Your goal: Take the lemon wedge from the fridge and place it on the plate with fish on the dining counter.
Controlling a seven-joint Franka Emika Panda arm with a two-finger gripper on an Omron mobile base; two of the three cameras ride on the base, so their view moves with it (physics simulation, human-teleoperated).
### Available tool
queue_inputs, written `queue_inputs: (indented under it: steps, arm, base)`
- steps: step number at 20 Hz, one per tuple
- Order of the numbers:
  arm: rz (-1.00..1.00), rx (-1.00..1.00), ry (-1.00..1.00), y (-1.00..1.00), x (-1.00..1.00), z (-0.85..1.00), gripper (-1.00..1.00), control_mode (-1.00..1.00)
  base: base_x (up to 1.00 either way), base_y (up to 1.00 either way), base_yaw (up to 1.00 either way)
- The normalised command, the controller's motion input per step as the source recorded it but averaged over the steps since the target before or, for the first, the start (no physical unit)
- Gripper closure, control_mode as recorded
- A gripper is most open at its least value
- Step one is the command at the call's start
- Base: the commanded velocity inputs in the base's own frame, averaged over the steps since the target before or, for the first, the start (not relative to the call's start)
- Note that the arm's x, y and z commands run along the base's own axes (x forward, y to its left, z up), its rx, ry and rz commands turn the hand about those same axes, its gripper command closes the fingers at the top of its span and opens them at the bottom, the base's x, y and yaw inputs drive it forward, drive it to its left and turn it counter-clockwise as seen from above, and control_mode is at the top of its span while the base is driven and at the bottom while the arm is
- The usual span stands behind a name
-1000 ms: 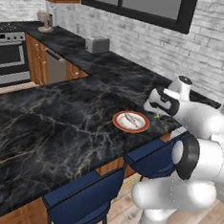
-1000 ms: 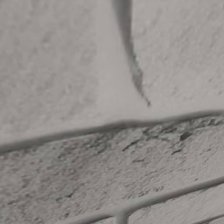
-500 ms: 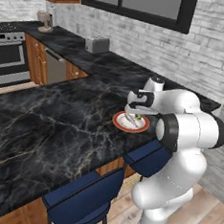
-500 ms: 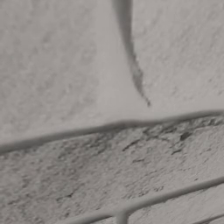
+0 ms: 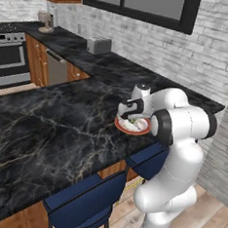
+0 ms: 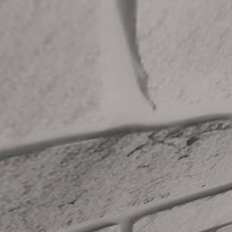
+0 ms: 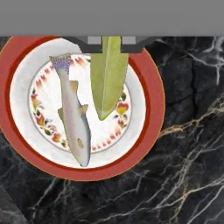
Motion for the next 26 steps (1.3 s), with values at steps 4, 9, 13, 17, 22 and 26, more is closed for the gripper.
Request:
queue_inputs:
  steps: [4, 9, 13, 17, 22, 26]
  arm:
    - [0.01, 0.00, -0.06, 0.06, 0.41, -0.25, 1.00, -1.00]
    - [0.02, 0.00, -0.02, 0.00, 0.19, -0.25, 1.00, -1.00]
    - [0.00, 0.00, -0.07, -0.03, 0.38, -0.14, 1.00, -1.00]
    - [0.00, 0.00, -0.03, -0.05, 0.08, -0.10, -1.00, -1.00]
    - [-0.01, 0.00, 0.00, 0.02, 0.00, 0.38, -1.00, -1.00]
    - [-0.01, 0.02, -0.01, 0.00, -0.41, 1.00, -1.00, -1.00]
  base:
    - [0.00, 0.00, 0.00]
    - [0.00, 0.00, 0.00]
    - [0.00, 0.00, 0.00]
    - [0.00, 0.00, 0.00]
    - [0.00, 0.00, 0.00]
    - [0.00, 0.00, 0.00]
